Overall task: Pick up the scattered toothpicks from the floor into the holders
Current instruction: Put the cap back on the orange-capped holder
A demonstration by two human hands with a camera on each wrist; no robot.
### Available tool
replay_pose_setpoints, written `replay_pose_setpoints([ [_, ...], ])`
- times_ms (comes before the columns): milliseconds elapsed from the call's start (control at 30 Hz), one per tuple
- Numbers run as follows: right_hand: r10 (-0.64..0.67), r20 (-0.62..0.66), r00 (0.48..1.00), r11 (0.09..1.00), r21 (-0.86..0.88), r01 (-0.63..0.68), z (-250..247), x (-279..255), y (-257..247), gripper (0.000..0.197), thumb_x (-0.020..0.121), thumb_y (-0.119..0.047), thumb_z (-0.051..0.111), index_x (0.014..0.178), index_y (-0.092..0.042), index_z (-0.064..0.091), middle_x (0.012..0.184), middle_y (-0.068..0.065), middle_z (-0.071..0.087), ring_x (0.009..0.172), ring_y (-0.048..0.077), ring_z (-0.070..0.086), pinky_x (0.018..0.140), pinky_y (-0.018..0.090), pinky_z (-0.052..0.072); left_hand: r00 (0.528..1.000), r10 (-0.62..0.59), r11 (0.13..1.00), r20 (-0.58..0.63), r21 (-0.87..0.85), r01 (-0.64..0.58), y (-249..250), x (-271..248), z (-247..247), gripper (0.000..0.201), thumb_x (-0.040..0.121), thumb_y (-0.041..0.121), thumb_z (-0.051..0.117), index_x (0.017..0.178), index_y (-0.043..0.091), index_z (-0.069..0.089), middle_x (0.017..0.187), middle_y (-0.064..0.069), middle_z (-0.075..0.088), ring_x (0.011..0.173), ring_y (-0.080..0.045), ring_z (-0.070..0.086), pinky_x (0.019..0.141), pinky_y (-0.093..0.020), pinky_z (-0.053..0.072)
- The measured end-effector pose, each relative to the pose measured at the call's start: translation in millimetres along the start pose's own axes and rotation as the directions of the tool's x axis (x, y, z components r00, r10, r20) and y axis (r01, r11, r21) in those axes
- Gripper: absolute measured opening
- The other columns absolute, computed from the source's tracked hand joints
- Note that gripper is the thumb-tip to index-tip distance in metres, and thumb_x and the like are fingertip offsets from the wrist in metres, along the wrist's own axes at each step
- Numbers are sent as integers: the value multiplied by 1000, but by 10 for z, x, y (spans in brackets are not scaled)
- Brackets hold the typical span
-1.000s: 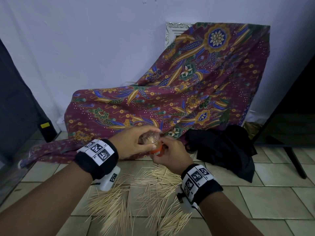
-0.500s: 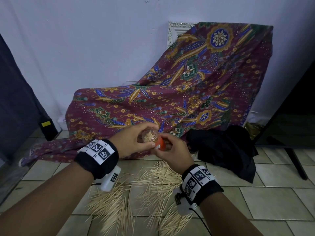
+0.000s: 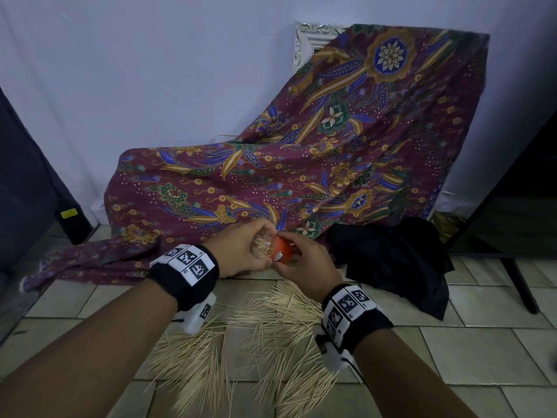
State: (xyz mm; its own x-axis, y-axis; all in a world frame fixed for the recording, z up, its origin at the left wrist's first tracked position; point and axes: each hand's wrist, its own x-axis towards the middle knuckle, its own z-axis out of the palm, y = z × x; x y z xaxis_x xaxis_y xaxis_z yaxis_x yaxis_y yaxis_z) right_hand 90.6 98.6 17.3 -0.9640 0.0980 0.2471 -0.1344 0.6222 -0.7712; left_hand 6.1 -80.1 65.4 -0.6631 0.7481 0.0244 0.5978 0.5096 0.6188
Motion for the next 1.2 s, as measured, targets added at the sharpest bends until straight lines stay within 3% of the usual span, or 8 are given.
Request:
replay_pose_setpoints([
  [100, 61, -18, 998, 990, 127, -58, -35, -2, -3, 44, 85, -24, 72, 127, -27, 60, 117, -6, 63, 100, 4, 63, 88, 31, 56, 998, 24, 997, -63, 70, -20, -26, 65, 22, 49, 73, 27, 80, 114, 29, 52, 109, 13, 52, 98, -8, 53, 82, -24, 45],
  [200, 134, -12, 991, 977, 172, -130, -100, 26, -37, 29, 93, -40, 62, 119, -27, 65, 108, -13, 69, 98, 0, 64, 90, 32, 54, 997, 40, 993, -70, 113, -32, -17, 87, 47, 48, 73, 26, 79, 114, 26, 53, 109, 10, 50, 99, -9, 51, 83, -24, 43],
  [333, 145, 39, 989, 979, 143, -149, -82, 92, -41, 54, 85, -65, 58, 121, -24, 64, 112, -11, 69, 103, 2, 63, 93, 31, 51, 997, 55, 991, -57, 128, -47, 69, 94, 79, 56, 73, 20, 76, 123, 23, 50, 116, 9, 51, 102, -10, 51, 83, -24, 44],
  [567, 214, 44, 976, 908, 360, -215, -8, 154, 90, 61, 67, -72, 66, 108, -28, 52, 107, 2, 69, 98, 18, 68, 92, 45, 54, 988, 34, 998, -150, 62, -25, 102, 23, 108, 68, 74, 29, 80, 131, 28, 43, 122, 5, 59, 102, -8, 56, 85, -24, 49],
  [700, 218, 55, 974, 901, 373, -222, 26, 147, 140, 65, 66, -74, 67, 108, -27, 51, 106, 3, 70, 96, 17, 69, 89, 43, 55, 989, 38, 994, -140, 103, -23, 88, 21, 135, 64, 76, 30, 78, 130, 26, 44, 118, 3, 60, 96, -6, 53, 71, -5, 36],
  [833, 231, 61, 971, 944, 228, -239, -23, 119, 122, 70, 68, -81, 58, 108, -23, 56, 101, -5, 71, 91, 7, 68, 84, 32, 54, 997, -1, 995, -78, 103, 9, 73, 77, 153, 62, 76, 28, 76, 129, 26, 42, 114, 3, 62, 95, -13, 58, 75, -21, 46],
  [967, 232, -18, 972, 970, 82, -230, -89, 100, 192, 43, 81, -64, 60, 96, -24, 63, 91, -8, 70, 86, 7, 66, 82, 36, 56, 996, -89, 983, -16, 157, 90, -3, 165, 253, 59, 74, 42, 74, 121, 33, 39, 99, -1, 68, 82, -20, 66, 71, -40, 57],
  [1200, 190, -90, 978, 973, -118, -199, -312, -34, 340, 17, 90, -33, 67, 78, -22, 62, 77, -11, 64, 76, 6, 59, 71, 27, 48, 967, -231, 927, 105, 325, 186, -144, 292, 399, 55, 79, 35, 72, 124, 26, 41, 100, -7, 65, 80, -23, 60, 66, -29, 48],
])
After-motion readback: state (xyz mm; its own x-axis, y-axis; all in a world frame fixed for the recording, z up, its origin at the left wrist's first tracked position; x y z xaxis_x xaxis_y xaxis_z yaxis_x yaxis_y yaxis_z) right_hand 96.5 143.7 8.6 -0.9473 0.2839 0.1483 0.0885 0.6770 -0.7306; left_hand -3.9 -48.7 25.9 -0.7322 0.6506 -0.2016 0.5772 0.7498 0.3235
